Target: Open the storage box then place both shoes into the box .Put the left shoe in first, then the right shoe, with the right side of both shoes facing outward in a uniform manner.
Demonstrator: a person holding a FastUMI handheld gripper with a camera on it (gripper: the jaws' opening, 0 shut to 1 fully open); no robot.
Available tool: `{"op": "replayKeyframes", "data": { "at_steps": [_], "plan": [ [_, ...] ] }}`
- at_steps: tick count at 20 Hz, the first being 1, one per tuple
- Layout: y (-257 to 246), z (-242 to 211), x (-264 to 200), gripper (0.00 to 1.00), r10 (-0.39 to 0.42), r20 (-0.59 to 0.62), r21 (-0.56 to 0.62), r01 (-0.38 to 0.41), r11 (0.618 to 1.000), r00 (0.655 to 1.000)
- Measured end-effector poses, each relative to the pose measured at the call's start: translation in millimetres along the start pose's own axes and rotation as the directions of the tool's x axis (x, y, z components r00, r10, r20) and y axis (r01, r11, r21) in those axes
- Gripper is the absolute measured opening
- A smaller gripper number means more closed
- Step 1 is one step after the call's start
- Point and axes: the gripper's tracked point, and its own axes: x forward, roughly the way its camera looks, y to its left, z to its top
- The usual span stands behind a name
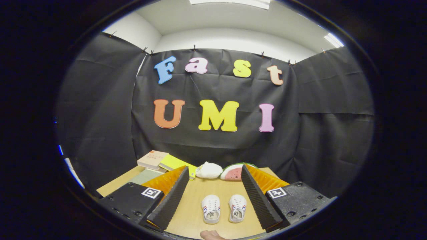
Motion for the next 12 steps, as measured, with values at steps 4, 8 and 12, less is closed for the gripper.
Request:
{"op": "replayKeyframes", "data": {
  "at_steps": [4,8,12],
  "plan": [
    [20,-14,17,1.00,0.005,-0.070,0.019,-0.004,1.000,0.998],
    [48,-30,40,1.00,0.048,-0.166,0.073,-0.036,0.997,0.985],
    [74,-45,67,1.00,0.133,-0.226,0.122,-0.107,0.987,0.965]
  ]
}}
